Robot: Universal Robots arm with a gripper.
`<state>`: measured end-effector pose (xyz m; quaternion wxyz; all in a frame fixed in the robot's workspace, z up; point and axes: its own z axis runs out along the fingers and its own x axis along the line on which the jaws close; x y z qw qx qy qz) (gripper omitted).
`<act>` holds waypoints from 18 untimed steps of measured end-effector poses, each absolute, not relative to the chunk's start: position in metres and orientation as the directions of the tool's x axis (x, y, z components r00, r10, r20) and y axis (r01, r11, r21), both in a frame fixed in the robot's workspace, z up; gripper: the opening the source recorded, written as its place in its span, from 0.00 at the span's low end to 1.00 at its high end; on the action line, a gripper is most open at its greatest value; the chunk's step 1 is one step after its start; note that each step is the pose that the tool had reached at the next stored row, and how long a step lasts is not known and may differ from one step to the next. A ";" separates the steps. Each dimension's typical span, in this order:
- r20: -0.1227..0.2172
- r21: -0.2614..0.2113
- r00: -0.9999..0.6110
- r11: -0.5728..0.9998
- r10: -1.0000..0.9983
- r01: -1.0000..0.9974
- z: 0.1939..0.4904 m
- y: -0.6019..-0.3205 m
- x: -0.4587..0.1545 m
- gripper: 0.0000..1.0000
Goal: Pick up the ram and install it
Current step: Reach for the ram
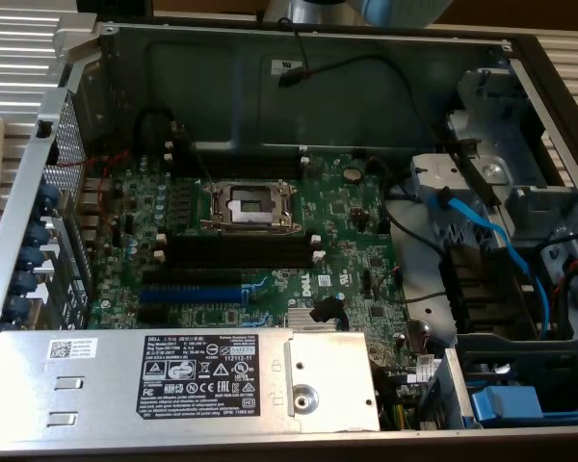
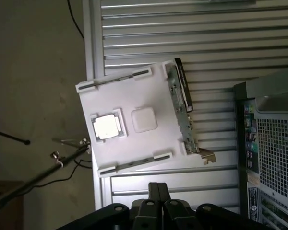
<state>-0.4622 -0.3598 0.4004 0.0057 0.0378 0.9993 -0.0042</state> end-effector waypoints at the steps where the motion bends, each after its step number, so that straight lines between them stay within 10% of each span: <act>1: -0.013 -0.008 -0.997 0.997 0.076 0.076 0.400 -0.358 -0.465 0.10; 18: -0.023 -0.007 -0.997 0.997 0.076 0.076 0.400 -0.334 -0.512 0.10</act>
